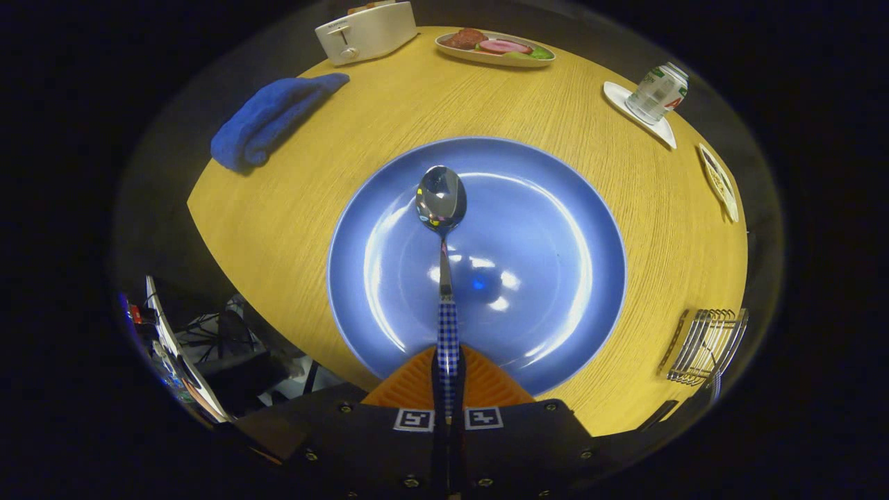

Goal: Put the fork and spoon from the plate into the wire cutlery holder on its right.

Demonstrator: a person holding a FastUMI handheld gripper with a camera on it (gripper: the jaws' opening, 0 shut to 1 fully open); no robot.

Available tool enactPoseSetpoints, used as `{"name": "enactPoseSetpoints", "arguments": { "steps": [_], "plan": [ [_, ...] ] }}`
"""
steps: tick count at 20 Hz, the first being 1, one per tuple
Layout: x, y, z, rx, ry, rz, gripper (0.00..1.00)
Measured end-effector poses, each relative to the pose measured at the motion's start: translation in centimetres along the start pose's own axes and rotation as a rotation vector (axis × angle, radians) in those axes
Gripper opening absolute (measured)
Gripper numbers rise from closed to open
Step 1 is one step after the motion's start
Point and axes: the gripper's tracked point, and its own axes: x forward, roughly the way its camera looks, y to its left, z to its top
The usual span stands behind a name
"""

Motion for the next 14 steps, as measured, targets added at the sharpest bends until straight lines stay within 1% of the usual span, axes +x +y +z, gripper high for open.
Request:
{"name": "enactPoseSetpoints", "arguments": {
  "steps": [4, 10, 14],
  "plan": [
    [-0.4, -0.4, 0.2, -0.014, -0.007, -0.009, 0.02],
    [-2.7, -1.2, 0.6, -0.048, -0.014, -0.025, 0.02],
    [-5.5, -2.3, 1.4, -0.052, -0.079, -0.059, 0.02]
  ]
}}
